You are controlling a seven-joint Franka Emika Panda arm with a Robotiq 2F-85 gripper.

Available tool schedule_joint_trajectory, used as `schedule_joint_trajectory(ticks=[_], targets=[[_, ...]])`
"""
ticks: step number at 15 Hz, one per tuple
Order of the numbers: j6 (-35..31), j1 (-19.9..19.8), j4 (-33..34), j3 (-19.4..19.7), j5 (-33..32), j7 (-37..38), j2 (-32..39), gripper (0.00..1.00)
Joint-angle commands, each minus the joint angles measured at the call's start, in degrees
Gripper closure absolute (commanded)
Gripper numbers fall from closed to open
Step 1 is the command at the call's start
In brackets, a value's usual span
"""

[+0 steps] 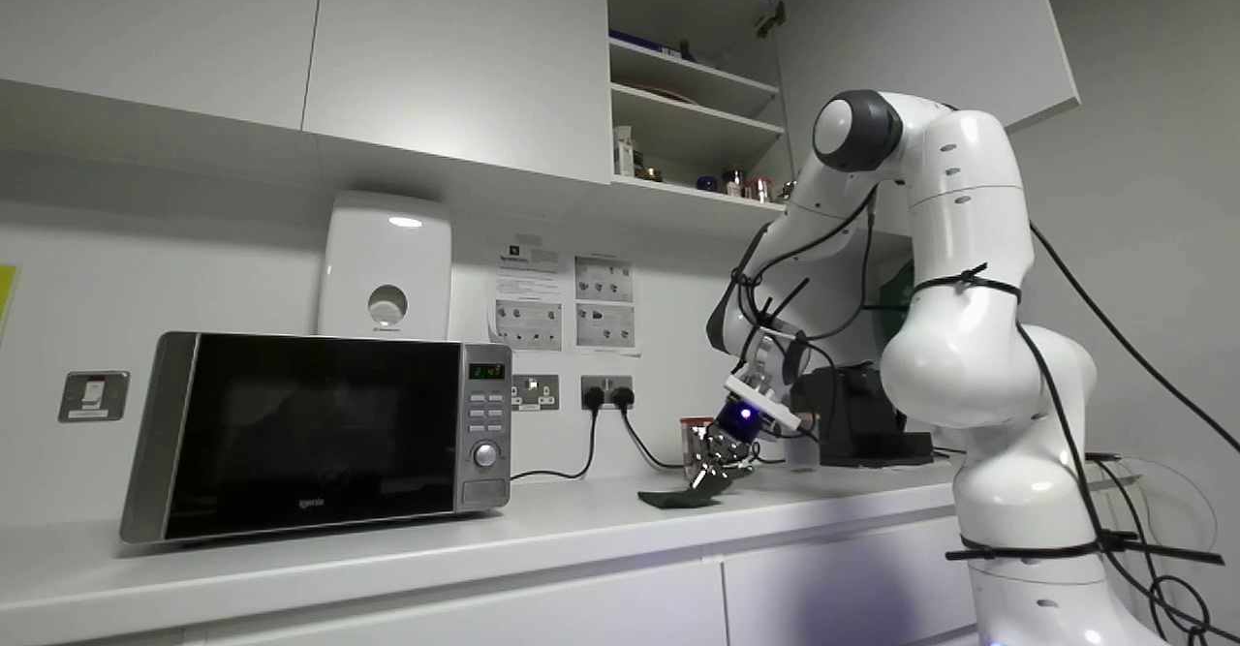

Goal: Wipe the countertop with the cloth

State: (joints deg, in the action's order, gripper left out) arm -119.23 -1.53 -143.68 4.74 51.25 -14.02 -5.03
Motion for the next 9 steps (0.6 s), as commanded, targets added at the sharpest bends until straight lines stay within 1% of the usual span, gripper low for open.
schedule_joint_trajectory(ticks=[1, 3, 5, 9], targets=[[-1.3, -0.3, 2.5, -1.6, -9.0, 6.9, 0.4, 0.99], [-2.8, -0.2, 3.1, -2.3, -16.9, 11.4, 0.3, 0.99], [-3.0, -0.7, 4.1, -2.3, -24.5, 15.1, 0.2, 0.99], [-4.7, -2.6, 4.8, -0.9, -37.3, 21.8, -0.8, 0.99]])
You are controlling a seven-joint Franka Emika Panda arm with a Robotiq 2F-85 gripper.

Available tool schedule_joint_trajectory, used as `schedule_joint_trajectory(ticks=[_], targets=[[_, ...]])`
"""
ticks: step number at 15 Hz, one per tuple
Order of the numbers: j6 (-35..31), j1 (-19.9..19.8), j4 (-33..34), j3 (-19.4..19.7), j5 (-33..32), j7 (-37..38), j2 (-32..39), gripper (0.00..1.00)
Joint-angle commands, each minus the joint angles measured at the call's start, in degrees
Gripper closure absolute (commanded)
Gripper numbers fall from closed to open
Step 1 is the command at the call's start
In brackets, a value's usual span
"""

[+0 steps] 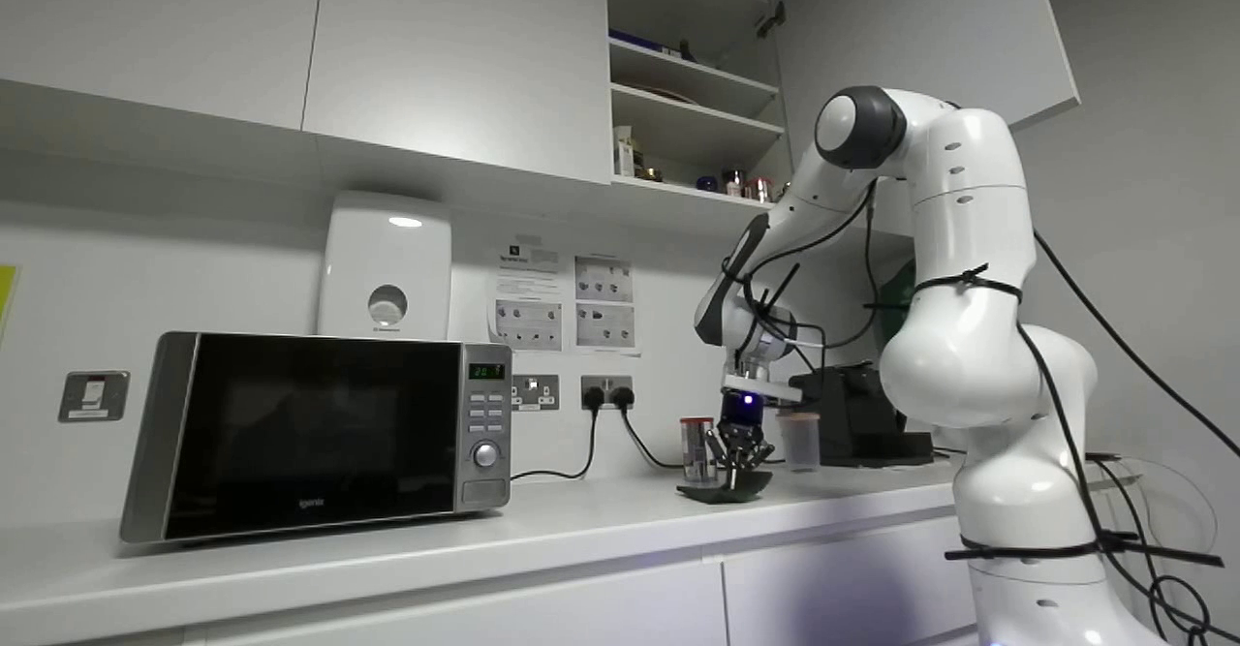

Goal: Wipe the countertop with the cloth

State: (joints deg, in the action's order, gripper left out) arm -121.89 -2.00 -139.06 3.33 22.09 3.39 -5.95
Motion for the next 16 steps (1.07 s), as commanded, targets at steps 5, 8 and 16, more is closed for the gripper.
schedule_joint_trajectory(ticks=[5, 8, 16], targets=[[-4.8, -6.5, -0.3, 4.0, -17.1, 8.9, -0.7, 0.99], [-6.6, -9.2, -0.5, 6.4, -19.4, 10.4, -0.8, 0.99], [-8.8, -9.3, 0.5, 5.8, -21.3, 15.5, 0.3, 0.99]])
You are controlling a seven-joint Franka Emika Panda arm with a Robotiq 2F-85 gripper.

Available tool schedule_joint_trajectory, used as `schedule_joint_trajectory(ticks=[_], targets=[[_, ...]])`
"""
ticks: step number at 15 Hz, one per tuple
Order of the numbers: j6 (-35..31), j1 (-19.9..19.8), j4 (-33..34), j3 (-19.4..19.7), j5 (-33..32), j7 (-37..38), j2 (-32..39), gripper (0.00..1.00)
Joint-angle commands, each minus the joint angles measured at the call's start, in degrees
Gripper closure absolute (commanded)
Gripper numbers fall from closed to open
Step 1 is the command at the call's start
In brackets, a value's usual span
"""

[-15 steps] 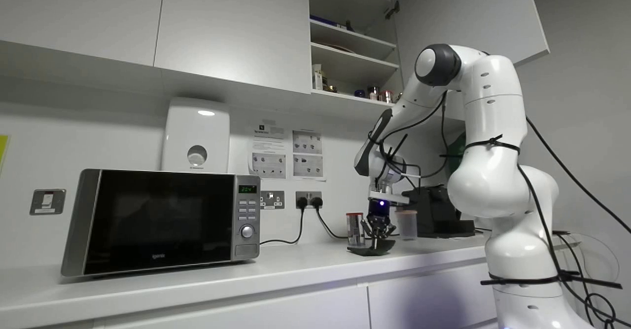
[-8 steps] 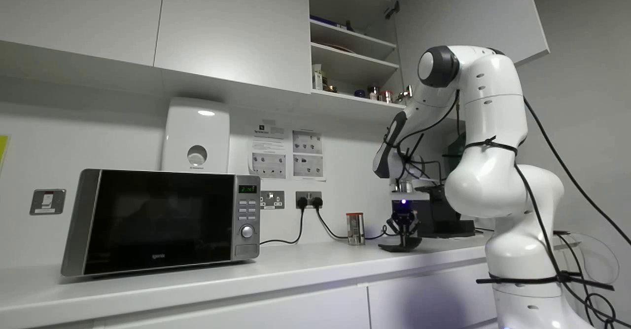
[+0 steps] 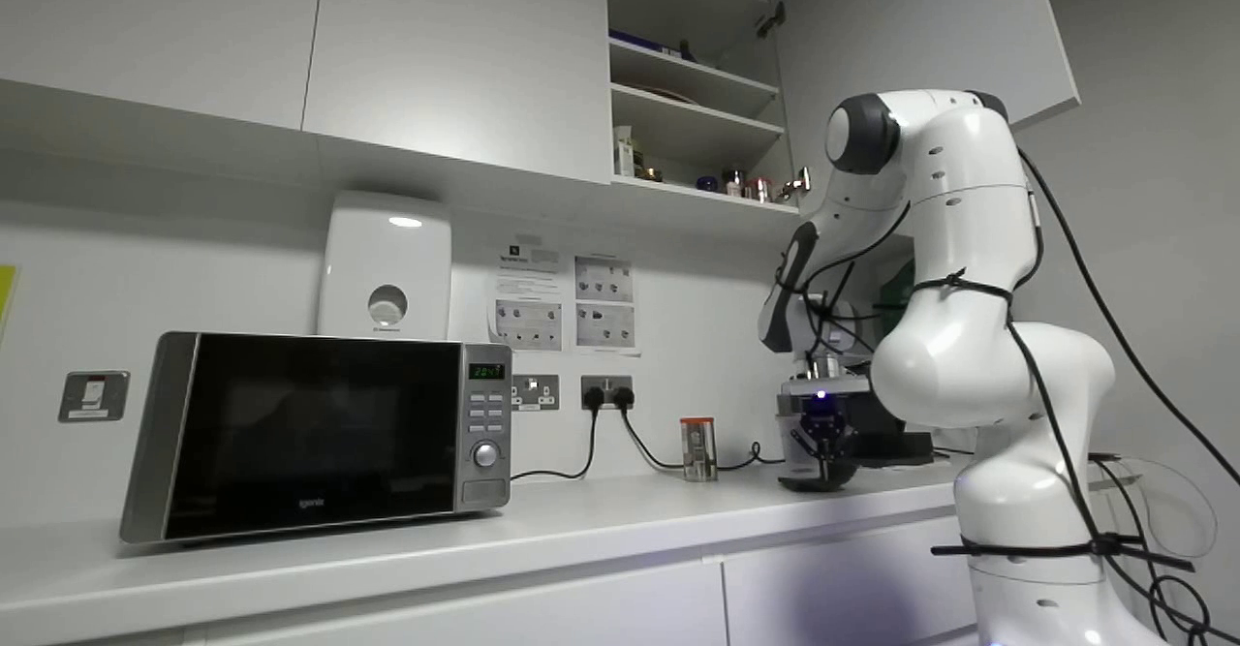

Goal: Wipe the countertop with the cloth

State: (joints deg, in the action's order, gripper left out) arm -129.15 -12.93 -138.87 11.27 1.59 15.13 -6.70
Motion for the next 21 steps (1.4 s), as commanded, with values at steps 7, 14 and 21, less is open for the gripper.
schedule_joint_trajectory(ticks=[7, 14, 21], targets=[[-1.4, 9.8, 2.5, -10.8, 0.5, 9.8, 4.2, 0.99], [-0.5, 18.2, 9.3, -18.2, 1.0, 12.4, 9.4, 0.99], [0.1, 19.3, 11.5, -17.8, 2.4, 9.8, 10.5, 0.99]])
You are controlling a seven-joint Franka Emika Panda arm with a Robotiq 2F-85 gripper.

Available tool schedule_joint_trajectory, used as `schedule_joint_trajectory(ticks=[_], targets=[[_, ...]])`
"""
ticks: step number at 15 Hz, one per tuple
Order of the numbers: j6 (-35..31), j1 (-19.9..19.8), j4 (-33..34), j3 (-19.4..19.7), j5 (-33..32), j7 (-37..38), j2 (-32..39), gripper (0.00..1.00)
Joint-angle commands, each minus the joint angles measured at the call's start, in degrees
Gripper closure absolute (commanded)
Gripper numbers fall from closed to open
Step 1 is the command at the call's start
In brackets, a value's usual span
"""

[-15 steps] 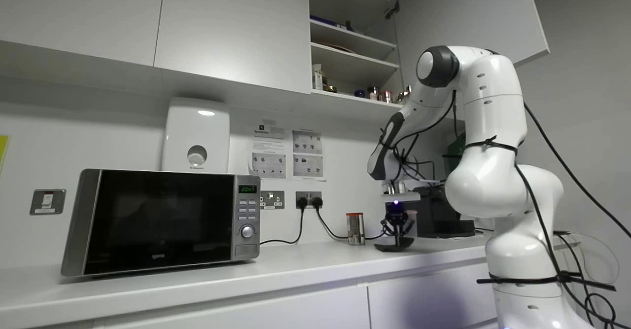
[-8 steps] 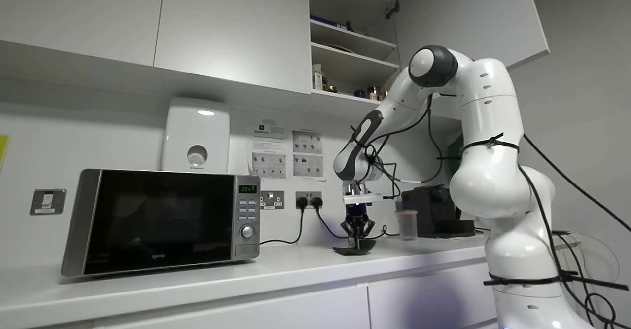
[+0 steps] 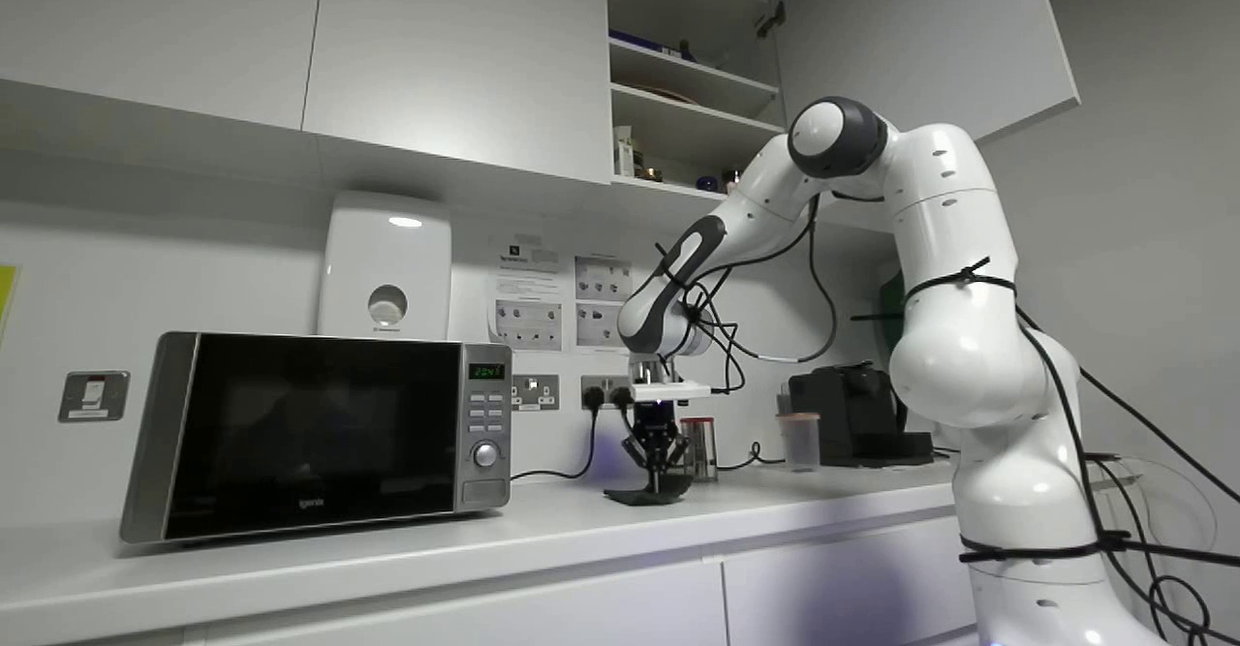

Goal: Wipe the countertop with the cloth

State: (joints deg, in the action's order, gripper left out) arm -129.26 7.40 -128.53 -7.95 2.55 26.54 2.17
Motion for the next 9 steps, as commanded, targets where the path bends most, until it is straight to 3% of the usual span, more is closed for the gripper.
schedule_joint_trajectory(ticks=[1, 9], targets=[[0.0, -1.8, 0.5, 2.4, 1.0, -1.4, 1.0, 0.99], [-0.1, -13.4, -4.6, 15.1, -0.9, -2.7, -4.7, 0.99]])
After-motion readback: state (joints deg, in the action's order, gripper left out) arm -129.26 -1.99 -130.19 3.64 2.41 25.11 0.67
